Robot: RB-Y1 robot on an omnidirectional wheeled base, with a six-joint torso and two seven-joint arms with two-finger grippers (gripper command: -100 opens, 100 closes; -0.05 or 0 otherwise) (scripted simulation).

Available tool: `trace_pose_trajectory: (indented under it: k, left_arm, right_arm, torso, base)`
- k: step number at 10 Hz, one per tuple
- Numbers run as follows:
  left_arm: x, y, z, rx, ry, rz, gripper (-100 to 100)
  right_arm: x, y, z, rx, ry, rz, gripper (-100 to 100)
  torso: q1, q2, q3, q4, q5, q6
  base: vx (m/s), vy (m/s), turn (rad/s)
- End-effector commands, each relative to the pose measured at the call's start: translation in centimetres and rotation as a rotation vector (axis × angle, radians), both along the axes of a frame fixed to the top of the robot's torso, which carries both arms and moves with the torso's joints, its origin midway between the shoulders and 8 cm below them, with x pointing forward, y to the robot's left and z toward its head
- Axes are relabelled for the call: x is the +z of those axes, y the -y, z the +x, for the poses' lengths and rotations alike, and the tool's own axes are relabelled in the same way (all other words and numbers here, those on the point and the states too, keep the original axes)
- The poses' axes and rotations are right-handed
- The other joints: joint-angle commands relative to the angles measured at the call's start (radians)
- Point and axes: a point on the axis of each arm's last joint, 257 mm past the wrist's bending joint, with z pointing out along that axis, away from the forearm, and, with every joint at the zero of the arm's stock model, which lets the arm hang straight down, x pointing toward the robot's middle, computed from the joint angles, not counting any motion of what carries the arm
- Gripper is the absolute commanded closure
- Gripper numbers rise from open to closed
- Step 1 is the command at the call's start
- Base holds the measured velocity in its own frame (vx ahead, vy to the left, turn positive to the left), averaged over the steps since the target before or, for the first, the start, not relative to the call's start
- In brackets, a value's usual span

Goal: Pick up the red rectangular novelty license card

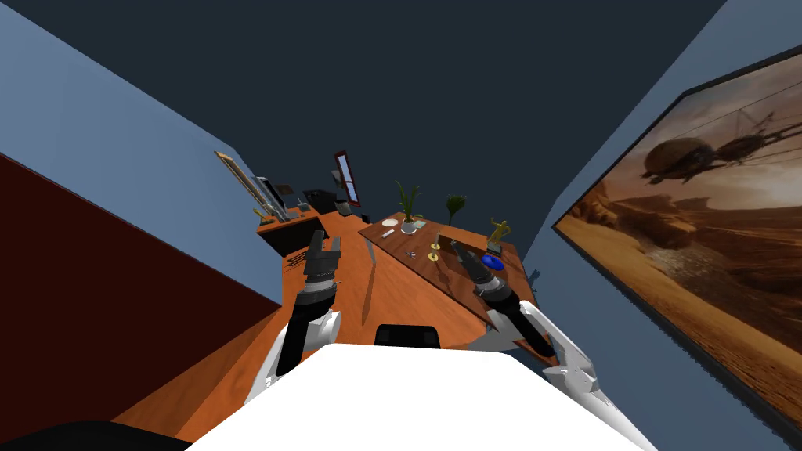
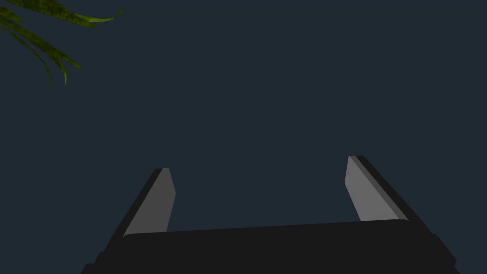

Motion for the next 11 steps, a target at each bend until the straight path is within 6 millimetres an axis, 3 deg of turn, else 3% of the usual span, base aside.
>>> trace_pose_trajectory:
  k: [1,2,3,7,8,9,10,11]
  left_arm:
    - [0.0,0.0,0.0,0.000,0.000,0.000,0]
    - [0.0,0.0,0.0,0.000,0.000,0.000,0]
    - [0.0,0.0,0.0,0.000,0.000,0.000,0]
    - [0.0,0.0,0.0,0.000,0.000,0.000,0]
    - [0.0,0.0,0.0,0.000,0.000,0.000,0]
    - [0.0,0.0,0.0,0.000,0.000,0.000,0]
    - [0.0,0.0,0.0,0.000,0.000,0.000,0]
    - [0.0,0.0,0.0,0.000,0.000,0.000,0]
  right_arm:
    - [-1.2,-0.2,0.4,0.010,-0.014,-0.053,-100]
    - [-2.8,-0.1,0.7,0.018,-0.032,-0.109,-100]
    - [-2.9,-0.1,0.6,0.021,-0.033,-0.120,-100]
    - [-8.9,1.0,1.0,0.051,-0.108,-0.323,-100]
    - [-9.0,1.1,1.0,0.053,-0.111,-0.334,-100]
    - [-11.2,1.7,0.9,0.062,-0.141,-0.398,-100]
    - [-11.3,1.9,0.9,0.063,-0.144,-0.407,-100]
    - [-13.6,2.7,0.7,0.072,-0.178,-0.475,-100]
  torso:
    - [0.000,0.000,0.000,0.000,0.000,0.000]
    - [-0.001,0.001,0.001,0.000,0.000,0.002]
    - [-0.001,0.001,0.001,0.000,0.000,0.001]
    - [-0.002,0.001,0.001,0.000,0.000,0.002]
    - [-0.001,0.001,0.001,0.000,0.000,0.001]
    - [-0.001,0.002,0.001,0.000,0.000,0.002]
    - [-0.001,0.002,0.001,0.000,0.000,0.001]
    - [-0.001,0.003,0.001,0.001,0.000,0.002]
  base:
    - [0.047,0.016,0.116]
    - [0.047,0.018,0.179]
    - [0.041,0.008,0.113]
    - [0.054,0.016,0.224]
    - [0.038,0.012,0.112]
    - [0.035,0.014,0.199]
    - [0.031,0.008,0.113]
    - [0.040,0.017,0.181]
